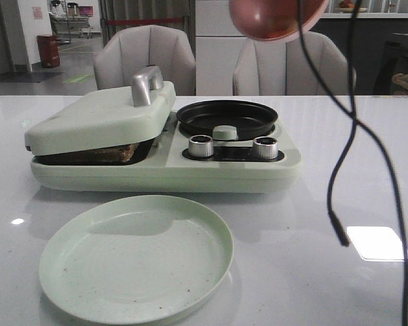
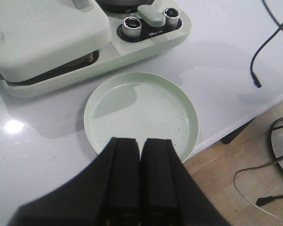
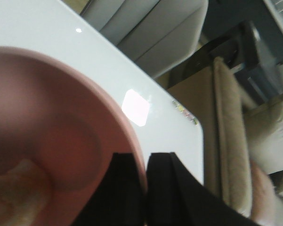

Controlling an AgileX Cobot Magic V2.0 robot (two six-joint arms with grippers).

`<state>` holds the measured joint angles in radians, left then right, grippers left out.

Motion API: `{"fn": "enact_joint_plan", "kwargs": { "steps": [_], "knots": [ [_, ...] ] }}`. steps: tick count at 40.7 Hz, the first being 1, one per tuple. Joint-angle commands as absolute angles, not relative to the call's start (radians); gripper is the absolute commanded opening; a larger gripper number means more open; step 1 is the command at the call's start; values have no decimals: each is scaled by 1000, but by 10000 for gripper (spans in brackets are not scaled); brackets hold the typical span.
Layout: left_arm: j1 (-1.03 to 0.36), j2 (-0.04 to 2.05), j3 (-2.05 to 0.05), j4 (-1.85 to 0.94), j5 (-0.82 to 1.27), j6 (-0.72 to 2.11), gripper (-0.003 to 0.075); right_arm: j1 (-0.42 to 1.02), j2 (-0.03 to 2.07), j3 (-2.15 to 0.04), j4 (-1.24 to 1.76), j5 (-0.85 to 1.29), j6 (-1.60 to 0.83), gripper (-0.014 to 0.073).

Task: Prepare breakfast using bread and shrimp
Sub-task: 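Tilt the pink bowl over the frying pan to pour the shrimp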

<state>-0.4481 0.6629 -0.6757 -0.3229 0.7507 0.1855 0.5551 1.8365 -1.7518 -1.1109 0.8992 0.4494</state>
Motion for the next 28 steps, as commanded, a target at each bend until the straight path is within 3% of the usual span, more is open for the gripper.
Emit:
{"fn": "enact_joint_plan", "kwargs": {
  "steps": [1,12,28],
  "knots": [
    [-456,660,-704,-349,688,178,102,583,1859,-1811,-1413,935,557,45],
    [-456,660,-704,-349,688,178,102,622,2027,-1813,-1776,1045,720,45],
    [-456,660,-704,-345,688,178,102,636,2108,-1816,-1811,1047,722,45]
  ]
}}
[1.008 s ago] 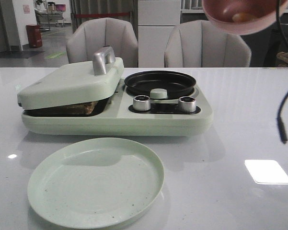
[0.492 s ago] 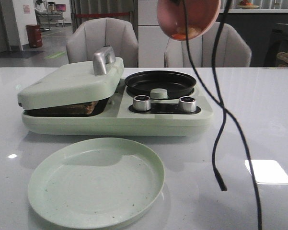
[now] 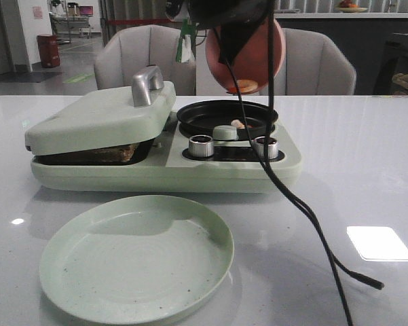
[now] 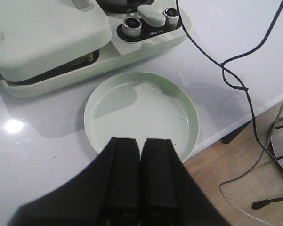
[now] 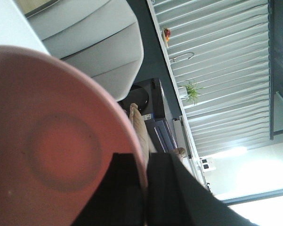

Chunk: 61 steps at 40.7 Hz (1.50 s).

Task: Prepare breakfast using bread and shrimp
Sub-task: 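Tilt the pink bowl over the frying pan to pour the shrimp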

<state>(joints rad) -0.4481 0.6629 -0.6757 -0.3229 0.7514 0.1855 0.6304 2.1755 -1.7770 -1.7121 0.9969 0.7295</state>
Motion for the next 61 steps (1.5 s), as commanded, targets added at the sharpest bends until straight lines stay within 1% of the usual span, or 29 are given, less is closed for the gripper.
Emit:
{"fn": "enact_joint_plan", "kwargs": {
  "steps": [1,7,15,24,33,38,44,50,55,58,61],
  "knots": [
    [-456,660,-704,-345,688,178,102,638,2108,-1824,-1811,1060,715,45],
    [-456,660,-704,-341,688,178,102,652,2108,-1880,-1811,1122,644,45],
    [-456,660,-704,-341,688,178,102,676,2108,-1957,-1811,1149,549,45],
    [-456,660,-704,-341,688,178,102,687,2112,-2005,-1811,1097,556,45],
    [-456,660,-704,-339,688,178,102,679,2201,-2005,-1811,1086,552,45],
    [-456,660,-704,-339,688,178,102,679,2231,-2006,-1811,1110,521,45],
    [-456,660,-704,-337,688,178,102,679,2229,-2019,-1811,1129,513,45],
    [-456,660,-704,-320,688,178,102,679,2209,-2041,-1807,1191,513,45],
    [-456,660,-704,-317,688,178,101,679,2133,-2041,-1691,1236,513,45],
    [-456,660,-704,-317,688,178,101,672,2064,-2039,-1532,1242,511,45],
    [-456,660,-704,-317,688,178,102,644,1979,-2036,-1309,1243,493,45]
  ]
}}
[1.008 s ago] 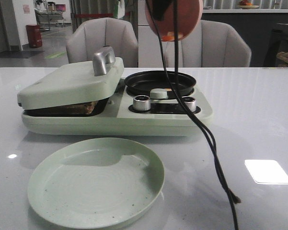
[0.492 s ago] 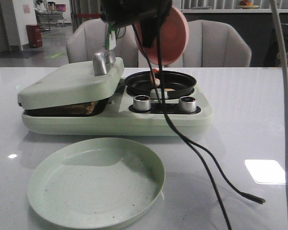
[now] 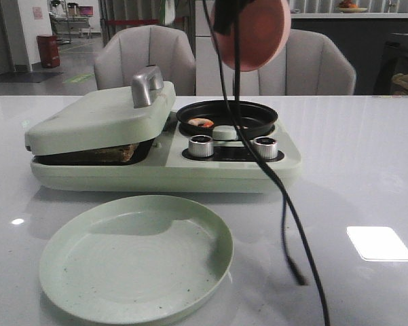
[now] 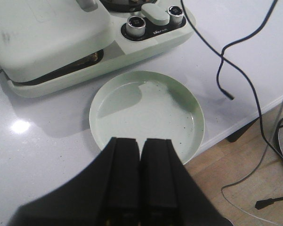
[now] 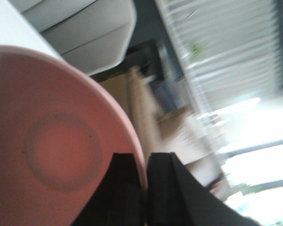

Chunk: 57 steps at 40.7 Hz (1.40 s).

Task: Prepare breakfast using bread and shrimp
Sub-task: 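Lower the empty pink bowl back onto the table with the right gripper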

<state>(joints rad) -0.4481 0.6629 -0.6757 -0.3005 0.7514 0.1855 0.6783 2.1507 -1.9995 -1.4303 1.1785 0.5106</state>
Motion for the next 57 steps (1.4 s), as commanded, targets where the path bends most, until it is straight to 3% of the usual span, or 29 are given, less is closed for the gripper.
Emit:
{"fn": "enact_joint_plan", "kwargs": {
  "steps": [1,12,21,29,41,46,50,57],
  "knots": [
    [-456,660,-704,-317,688,178,102,632,1956,-2032,-1228,1242,492,45],
    [-456,660,-704,-317,688,178,102,385,1685,-1760,-747,1223,480,45],
    [-456,660,-704,-317,688,178,102,138,1502,-1417,-374,1036,296,45],
    [-456,660,-704,-317,688,178,101,-47,1465,-1185,-84,880,135,45],
    [-456,660,-704,-317,688,178,102,-89,1490,-950,59,556,63,45],
    [-456,660,-704,-317,688,178,102,-89,1526,-936,64,530,63,49],
    [-456,660,-704,-317,688,178,102,-89,1556,-936,64,524,63,101],
    [-456,660,-704,-319,688,178,102,-89,1584,-936,63,523,61,328]
  ]
}}
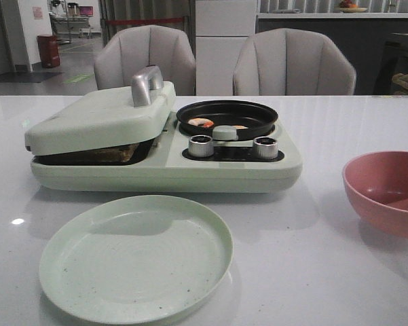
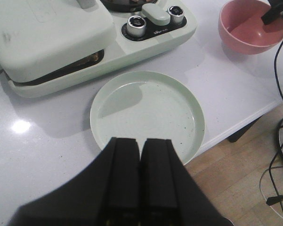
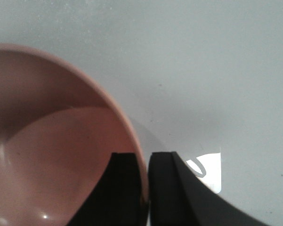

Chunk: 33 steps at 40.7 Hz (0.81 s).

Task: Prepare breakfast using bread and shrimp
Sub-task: 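Lower the empty pink bowl back onto the table with the right gripper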

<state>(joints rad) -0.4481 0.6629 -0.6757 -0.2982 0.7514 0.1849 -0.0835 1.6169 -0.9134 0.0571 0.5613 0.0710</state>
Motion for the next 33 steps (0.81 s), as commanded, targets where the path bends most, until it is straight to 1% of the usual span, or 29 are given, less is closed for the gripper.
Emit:
{"fn": "enact_joint_plan", "kwargs": {
  "steps": [1,3,5,11,16,21,25,33],
  "knots": [
    [-456,660,-704,-321,688,178,101,-89,1584,-936,63,523,61,358],
    [-456,660,-704,-321,688,178,101,-89,1581,-937,61,524,61,407],
    [-456,660,-704,-321,688,178,101,-89,1573,-937,59,524,61,427],
    [-456,660,-704,-321,688,178,101,-85,1501,-937,59,530,61,423],
    [-456,660,-704,-322,688,178,102,-40,1387,-937,55,543,54,423],
    [-456,660,-704,-323,688,178,102,61,1251,-937,41,565,41,423],
    [-456,660,-704,-323,688,178,102,174,1145,-937,27,587,41,423],
    [-456,660,-704,-323,688,178,102,395,989,-936,0,746,48,423]
  ]
}}
